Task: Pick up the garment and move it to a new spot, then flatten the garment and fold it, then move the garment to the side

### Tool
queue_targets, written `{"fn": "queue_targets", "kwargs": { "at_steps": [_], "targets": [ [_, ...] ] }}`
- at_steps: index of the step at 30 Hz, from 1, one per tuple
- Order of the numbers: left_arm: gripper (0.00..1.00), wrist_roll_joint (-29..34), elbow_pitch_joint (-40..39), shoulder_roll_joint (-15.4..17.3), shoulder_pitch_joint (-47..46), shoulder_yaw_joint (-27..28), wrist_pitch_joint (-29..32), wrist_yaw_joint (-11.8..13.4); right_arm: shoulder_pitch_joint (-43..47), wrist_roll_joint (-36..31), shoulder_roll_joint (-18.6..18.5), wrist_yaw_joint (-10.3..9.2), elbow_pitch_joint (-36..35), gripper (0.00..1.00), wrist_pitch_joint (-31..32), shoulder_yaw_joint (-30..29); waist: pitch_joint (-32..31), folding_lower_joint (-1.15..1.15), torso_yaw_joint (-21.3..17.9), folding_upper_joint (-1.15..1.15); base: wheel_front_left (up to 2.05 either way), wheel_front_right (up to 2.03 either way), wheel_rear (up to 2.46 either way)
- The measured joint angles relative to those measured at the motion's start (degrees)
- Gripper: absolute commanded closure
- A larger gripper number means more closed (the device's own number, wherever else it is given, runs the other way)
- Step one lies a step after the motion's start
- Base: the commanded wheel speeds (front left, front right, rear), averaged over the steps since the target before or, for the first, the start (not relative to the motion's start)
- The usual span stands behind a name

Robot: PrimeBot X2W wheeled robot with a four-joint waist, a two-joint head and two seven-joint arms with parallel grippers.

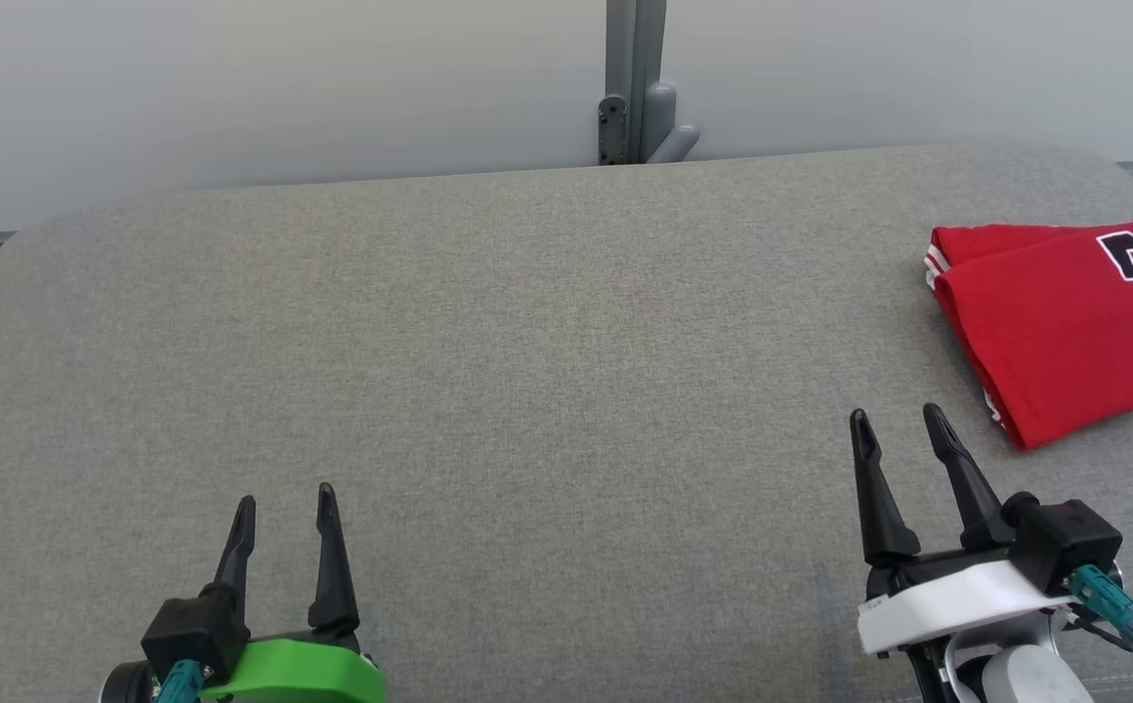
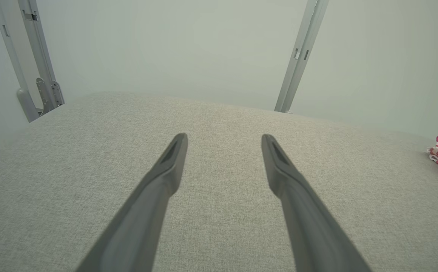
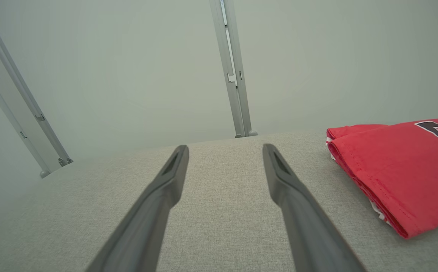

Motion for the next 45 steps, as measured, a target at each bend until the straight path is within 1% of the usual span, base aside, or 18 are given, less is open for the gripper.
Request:
{"fn": "queue_targets", "kwargs": {
  "at_steps": [6,16,17,23,35,45],
  "targets": [
    [0.00,0.0,-0.1,0.0,0.0,0.0,0.0,0.4,0.1,0.0,0.0,0.00,0.2,0.00,0.0,0.0,0.0,0.00,-0.1,0.00,0.00,0.00,0.00],
    [0.00,-0.1,0.2,0.0,0.0,0.1,0.0,0.4,0.1,0.4,0.0,0.00,0.4,0.00,0.0,0.0,0.3,0.00,0.0,0.00,0.00,0.00,0.00],
    [1.00,-0.1,0.1,0.0,0.0,0.1,0.0,0.4,0.1,0.4,0.0,0.00,0.4,1.00,0.0,-0.1,0.3,0.00,0.1,0.00,0.00,0.00,0.00],
    [1.00,-1.1,2.5,-0.2,0.6,-0.1,0.5,0.4,1.3,0.8,0.1,0.01,2.8,1.00,0.2,0.0,0.4,0.00,0.1,0.00,0.00,0.00,0.00],
    [1.00,-13.1,3.1,-0.1,0.4,1.7,3.9,-1.1,1.5,13.8,-0.3,0.00,3.6,1.00,2.4,-0.5,0.2,0.00,0.1,0.00,0.00,0.00,0.00],
    [1.00,-22.1,3.6,0.0,-0.5,3.2,6.4,-2.5,1.2,23.3,-0.8,0.00,4.0,1.00,4.0,-1.2,0.1,0.00,0.2,0.00,0.00,0.00,0.00]
  ]
}}
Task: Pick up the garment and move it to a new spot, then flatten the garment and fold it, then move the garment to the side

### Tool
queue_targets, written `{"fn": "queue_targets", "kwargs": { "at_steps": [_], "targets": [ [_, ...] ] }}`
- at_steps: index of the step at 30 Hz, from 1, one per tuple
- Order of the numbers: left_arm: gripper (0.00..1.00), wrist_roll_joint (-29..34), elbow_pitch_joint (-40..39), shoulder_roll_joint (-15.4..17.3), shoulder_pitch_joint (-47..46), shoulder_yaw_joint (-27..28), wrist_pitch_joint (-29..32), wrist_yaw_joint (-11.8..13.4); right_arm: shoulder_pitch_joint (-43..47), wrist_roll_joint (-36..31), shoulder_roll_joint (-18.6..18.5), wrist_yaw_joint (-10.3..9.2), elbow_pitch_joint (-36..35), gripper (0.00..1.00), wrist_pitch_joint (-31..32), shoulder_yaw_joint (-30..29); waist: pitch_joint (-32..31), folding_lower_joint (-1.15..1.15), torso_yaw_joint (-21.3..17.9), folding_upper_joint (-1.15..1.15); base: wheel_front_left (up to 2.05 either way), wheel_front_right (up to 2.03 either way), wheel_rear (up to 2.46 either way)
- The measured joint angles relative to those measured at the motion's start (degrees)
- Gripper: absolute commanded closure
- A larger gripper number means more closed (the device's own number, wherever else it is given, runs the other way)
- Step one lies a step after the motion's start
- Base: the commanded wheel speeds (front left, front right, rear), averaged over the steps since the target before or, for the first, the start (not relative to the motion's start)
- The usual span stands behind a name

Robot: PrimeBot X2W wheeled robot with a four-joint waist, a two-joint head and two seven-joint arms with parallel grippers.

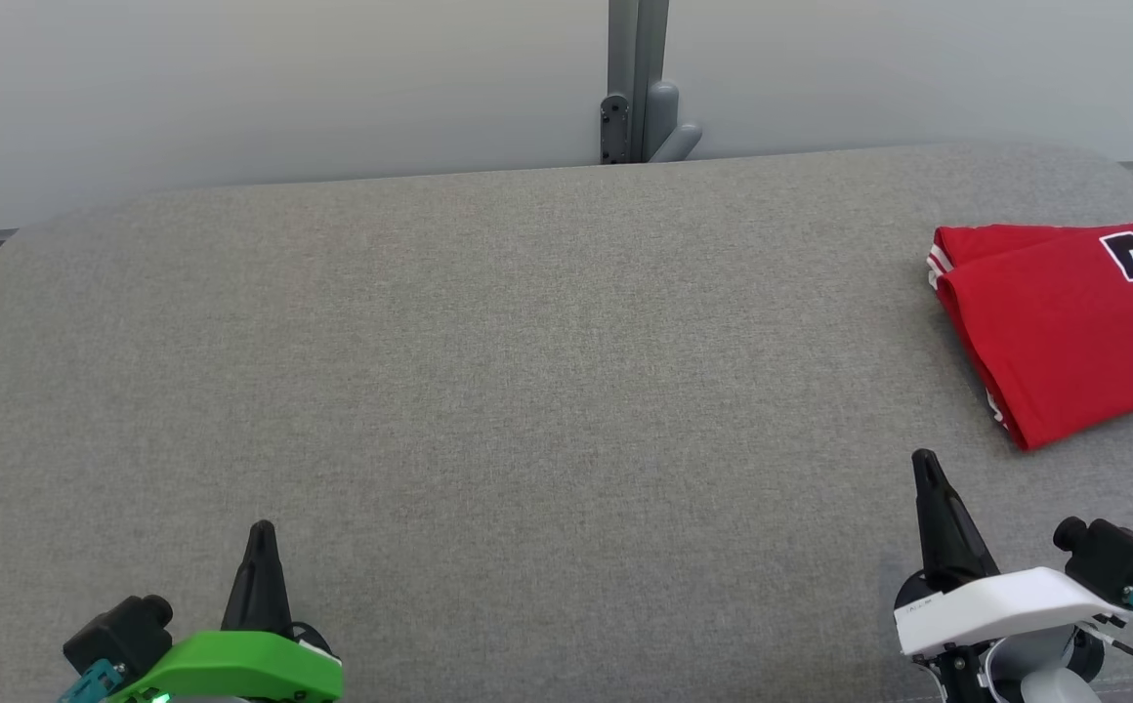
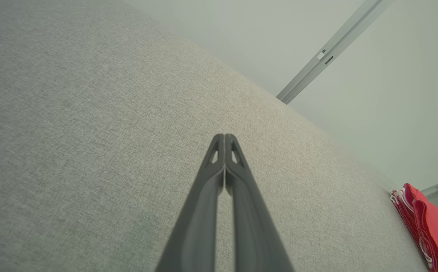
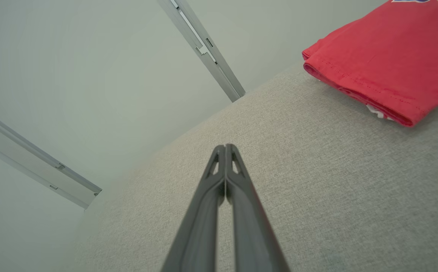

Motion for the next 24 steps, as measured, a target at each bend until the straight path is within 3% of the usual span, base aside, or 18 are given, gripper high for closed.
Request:
{"fn": "queue_targets", "kwargs": {
  "at_steps": [24],
  "targets": [
    [1.00,-18.6,0.6,0.4,-2.7,3.2,5.3,-2.6,-1.1,19.5,-0.7,-0.01,0.9,1.00,3.8,-1.5,-0.3,0.00,0.1,0.00,0.00,0.00,0.00]
  ]
}}
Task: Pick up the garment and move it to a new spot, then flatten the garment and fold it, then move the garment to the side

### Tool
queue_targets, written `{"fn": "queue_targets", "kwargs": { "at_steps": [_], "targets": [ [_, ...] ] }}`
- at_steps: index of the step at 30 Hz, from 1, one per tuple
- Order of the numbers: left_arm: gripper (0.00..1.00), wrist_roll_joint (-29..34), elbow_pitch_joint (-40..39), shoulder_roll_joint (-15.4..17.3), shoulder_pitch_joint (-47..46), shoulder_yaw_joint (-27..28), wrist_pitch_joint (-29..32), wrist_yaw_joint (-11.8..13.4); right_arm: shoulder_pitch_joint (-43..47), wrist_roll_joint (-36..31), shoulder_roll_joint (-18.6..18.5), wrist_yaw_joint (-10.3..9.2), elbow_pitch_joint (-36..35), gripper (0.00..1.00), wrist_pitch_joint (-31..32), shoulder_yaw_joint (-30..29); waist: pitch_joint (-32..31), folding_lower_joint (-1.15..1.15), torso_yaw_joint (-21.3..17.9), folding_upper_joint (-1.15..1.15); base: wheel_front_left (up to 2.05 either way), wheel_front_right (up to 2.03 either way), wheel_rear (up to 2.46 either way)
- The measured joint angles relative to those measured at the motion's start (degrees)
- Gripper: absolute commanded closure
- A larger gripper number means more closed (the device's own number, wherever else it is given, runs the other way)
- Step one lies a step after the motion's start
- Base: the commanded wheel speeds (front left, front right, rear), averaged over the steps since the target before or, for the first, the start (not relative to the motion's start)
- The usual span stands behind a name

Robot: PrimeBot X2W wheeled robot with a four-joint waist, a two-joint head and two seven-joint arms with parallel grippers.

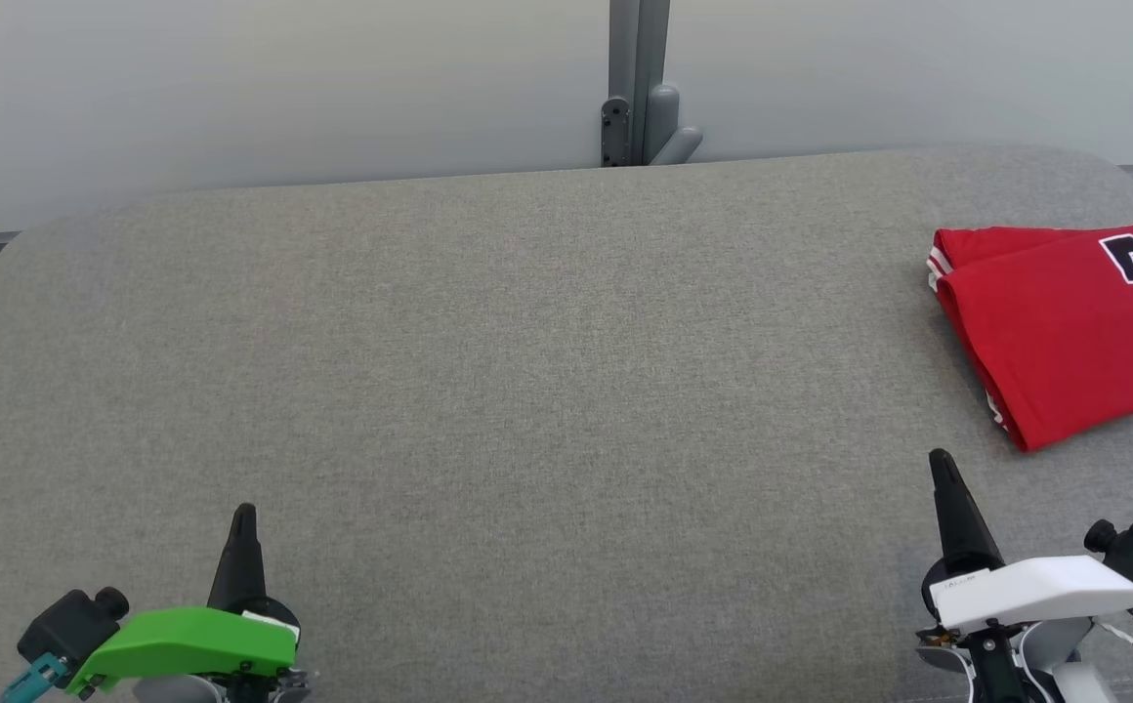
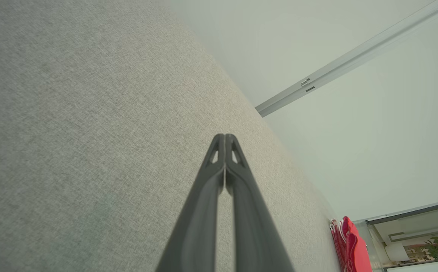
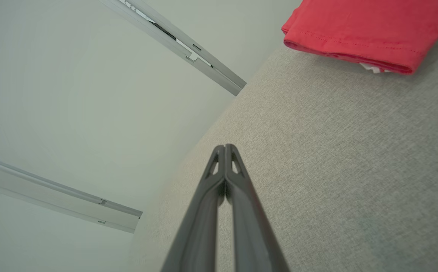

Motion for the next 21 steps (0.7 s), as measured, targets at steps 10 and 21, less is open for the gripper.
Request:
{"fn": "queue_targets", "kwargs": {
  "at_steps": [10,21],
  "targets": [
    [1.00,-5.9,0.1,0.1,-0.7,1.1,1.8,-0.9,-0.6,6.5,-0.2,0.00,0.3,1.00,1.3,-0.7,-0.1,0.00,0.0,0.00,0.00,0.00,0.00],
    [1.00,-11.9,0.3,0.2,-1.6,2.3,3.8,-1.7,-0.8,12.9,-0.4,0.00,0.6,1.00,2.7,-1.3,-0.2,0.00,0.1,0.00,0.00,0.00,0.00]
  ]
}}
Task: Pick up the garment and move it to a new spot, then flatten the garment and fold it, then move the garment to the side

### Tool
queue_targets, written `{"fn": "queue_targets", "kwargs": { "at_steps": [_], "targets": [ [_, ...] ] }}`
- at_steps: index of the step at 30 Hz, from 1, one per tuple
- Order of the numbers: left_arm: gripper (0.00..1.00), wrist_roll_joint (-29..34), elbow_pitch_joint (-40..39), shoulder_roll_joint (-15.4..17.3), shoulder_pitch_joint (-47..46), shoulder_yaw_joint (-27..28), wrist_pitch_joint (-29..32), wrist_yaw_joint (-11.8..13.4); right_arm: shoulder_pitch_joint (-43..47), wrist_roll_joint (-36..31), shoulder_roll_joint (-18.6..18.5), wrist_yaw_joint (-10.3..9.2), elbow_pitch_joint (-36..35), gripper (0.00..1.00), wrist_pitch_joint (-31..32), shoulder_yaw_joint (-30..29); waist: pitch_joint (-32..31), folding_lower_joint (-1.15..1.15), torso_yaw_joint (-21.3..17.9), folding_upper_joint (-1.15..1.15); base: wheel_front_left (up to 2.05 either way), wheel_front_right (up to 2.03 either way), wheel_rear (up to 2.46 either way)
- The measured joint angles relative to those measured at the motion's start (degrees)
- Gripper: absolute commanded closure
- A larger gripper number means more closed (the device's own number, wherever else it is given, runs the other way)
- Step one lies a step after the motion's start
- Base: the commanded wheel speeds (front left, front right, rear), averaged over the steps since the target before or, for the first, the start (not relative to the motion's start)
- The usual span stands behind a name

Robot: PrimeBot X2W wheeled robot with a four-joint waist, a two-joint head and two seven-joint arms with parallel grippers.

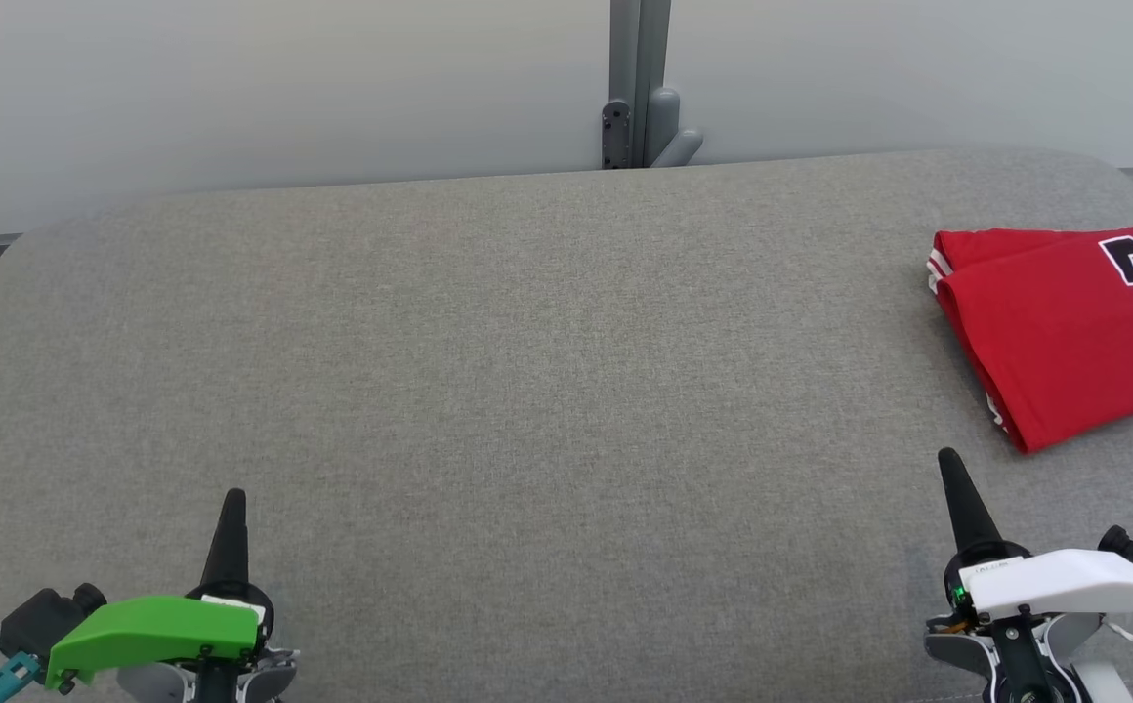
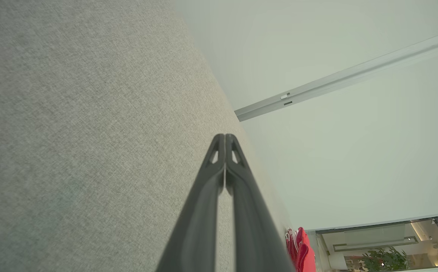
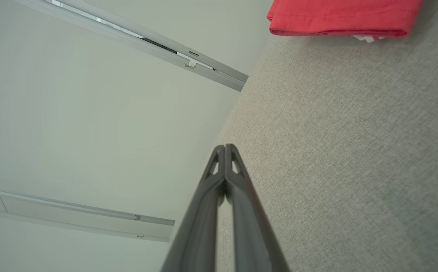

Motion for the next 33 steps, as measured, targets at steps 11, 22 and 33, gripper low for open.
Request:
{"fn": "queue_targets", "kwargs": {
  "at_steps": [11,22,33],
  "targets": [
    [1.00,-5.8,0.1,0.0,-0.8,1.0,1.6,-0.9,-0.4,5.8,-0.1,0.00,0.3,1.00,1.3,-0.6,-0.1,0.00,0.0,0.00,0.00,0.00,0.00],
    [1.00,-10.1,0.3,0.1,-1.3,2.0,3.0,-1.6,-0.7,10.5,-0.2,-0.01,0.5,1.00,2.4,-1.2,-0.2,0.00,0.1,0.00,0.00,0.00,0.00],
    [1.00,-14.7,0.5,0.1,-2.1,3.0,4.5,-2.3,-1.0,15.2,-0.2,-0.01,0.8,1.00,3.6,-1.8,-0.3,0.00,0.1,0.00,0.00,0.00,0.00]
  ]
}}
